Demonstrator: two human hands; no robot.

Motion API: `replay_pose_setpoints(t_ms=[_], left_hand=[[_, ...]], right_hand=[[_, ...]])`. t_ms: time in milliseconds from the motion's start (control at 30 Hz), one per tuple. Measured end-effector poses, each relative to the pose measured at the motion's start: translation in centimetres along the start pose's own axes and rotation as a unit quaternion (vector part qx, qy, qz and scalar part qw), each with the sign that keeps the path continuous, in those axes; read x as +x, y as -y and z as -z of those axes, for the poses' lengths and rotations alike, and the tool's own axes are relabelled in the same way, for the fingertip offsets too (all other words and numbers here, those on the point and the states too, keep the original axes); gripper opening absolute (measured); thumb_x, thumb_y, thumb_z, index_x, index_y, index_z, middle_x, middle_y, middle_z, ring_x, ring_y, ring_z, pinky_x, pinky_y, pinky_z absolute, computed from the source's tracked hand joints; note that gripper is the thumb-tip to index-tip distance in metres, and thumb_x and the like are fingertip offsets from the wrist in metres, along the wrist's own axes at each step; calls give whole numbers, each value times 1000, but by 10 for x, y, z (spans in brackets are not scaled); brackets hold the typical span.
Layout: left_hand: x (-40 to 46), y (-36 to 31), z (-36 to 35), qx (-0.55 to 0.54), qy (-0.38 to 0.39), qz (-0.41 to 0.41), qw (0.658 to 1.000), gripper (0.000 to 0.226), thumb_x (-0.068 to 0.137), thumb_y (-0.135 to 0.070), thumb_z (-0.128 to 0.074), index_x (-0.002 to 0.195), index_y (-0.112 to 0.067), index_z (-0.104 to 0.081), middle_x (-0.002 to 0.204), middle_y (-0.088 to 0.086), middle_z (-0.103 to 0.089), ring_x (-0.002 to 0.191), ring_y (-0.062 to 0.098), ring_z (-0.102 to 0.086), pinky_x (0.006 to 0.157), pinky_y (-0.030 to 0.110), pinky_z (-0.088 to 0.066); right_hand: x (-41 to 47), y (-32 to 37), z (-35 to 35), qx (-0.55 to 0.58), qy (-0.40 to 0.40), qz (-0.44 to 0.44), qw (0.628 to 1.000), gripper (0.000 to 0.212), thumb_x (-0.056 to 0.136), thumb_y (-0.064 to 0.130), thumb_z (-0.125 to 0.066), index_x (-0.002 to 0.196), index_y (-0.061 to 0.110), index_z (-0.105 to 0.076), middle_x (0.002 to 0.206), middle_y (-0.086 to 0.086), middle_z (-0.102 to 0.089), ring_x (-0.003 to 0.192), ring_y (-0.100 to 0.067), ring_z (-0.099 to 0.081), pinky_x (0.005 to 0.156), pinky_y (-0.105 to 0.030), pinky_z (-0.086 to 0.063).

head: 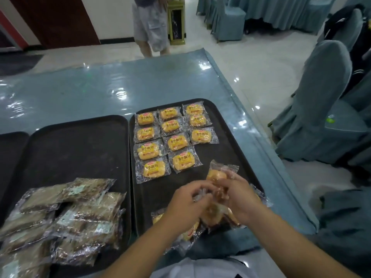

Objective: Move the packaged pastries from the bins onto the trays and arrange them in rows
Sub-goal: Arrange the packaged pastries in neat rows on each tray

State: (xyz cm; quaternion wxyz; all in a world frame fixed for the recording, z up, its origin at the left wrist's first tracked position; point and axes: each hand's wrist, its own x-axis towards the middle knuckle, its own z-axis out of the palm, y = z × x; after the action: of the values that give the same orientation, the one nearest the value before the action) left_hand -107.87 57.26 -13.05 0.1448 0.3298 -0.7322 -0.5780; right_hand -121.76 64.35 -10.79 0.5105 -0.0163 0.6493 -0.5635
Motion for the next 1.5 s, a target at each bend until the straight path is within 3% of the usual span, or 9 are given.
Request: replay_pose_setpoints(t_ms=[133,233,300,433,567,800,1033,1300,1500], left_hand=[[5,10,13,74,-55,106,990,21,93,-22,-63,105,-39,-68,112,-18,-67,107,5,-62,92,31,-52],[-1,33,20,164,-65,170,969,33,95,-27,-61,128,-32,-58,132,-13,-54,119,10,-54,100,29,-45],[-12,49,19,206,-86,204,953,45,95,-33,-60,139,-30,-50,146,-7,-47,134,14,-43,112,37,-38],[-40,65,5,297,-71,267,914,61,100,-46,-48,154,-29,-28,163,-3,-21,150,20,-16,122,39,-20],[-58,77,-11,304,-98,271,908,61,98,-46,-50,153,-32,-29,162,-3,-21,149,20,-18,120,36,-22],[-55,78,-16,268,-154,268,913,63,90,-26,-60,149,-27,-38,161,-1,-26,150,19,-20,121,40,-24],[-59,73,-8,206,-234,295,904,79,86,-33,-74,152,-22,-32,155,-1,-34,141,19,-34,115,42,-33],[-61,70,-7,191,-201,361,890,110,62,-39,-88,152,-34,-24,134,4,-51,123,27,-51,101,48,-47],[-60,65,-6,200,-202,293,913,100,71,-20,-86,150,-40,-28,137,-4,-43,121,20,-51,100,40,-48]], right_hand=[[41,37,18,-278,37,128,951,27,97,18,-58,119,31,-67,108,0,-71,92,-19,-67,84,-43,-56],[91,45,21,-546,3,291,785,42,100,14,-48,137,31,-52,137,5,-56,120,-18,-54,102,-39,-44],[120,33,23,-657,4,331,677,53,99,21,-47,148,34,-32,155,1,-35,144,-27,-28,118,-51,-24],[150,-11,35,-757,76,252,599,78,95,70,-23,152,38,19,160,0,25,147,-29,25,119,-55,9],[160,-14,37,-738,62,291,605,72,93,71,-7,151,39,20,159,2,28,144,-25,32,119,-54,12],[176,-11,27,-738,56,309,597,74,93,72,-6,153,37,17,161,0,24,146,-26,28,118,-54,13],[162,-4,33,-715,71,358,596,76,91,72,-6,155,35,8,163,1,16,148,-22,25,120,-54,9],[100,-7,50,-634,247,336,651,56,99,53,-39,151,32,-31,163,8,-13,150,-10,-3,120,-41,1],[84,-18,49,-661,297,308,617,55,99,51,-41,150,33,-32,161,10,-23,147,-10,-17,120,-41,-9]])
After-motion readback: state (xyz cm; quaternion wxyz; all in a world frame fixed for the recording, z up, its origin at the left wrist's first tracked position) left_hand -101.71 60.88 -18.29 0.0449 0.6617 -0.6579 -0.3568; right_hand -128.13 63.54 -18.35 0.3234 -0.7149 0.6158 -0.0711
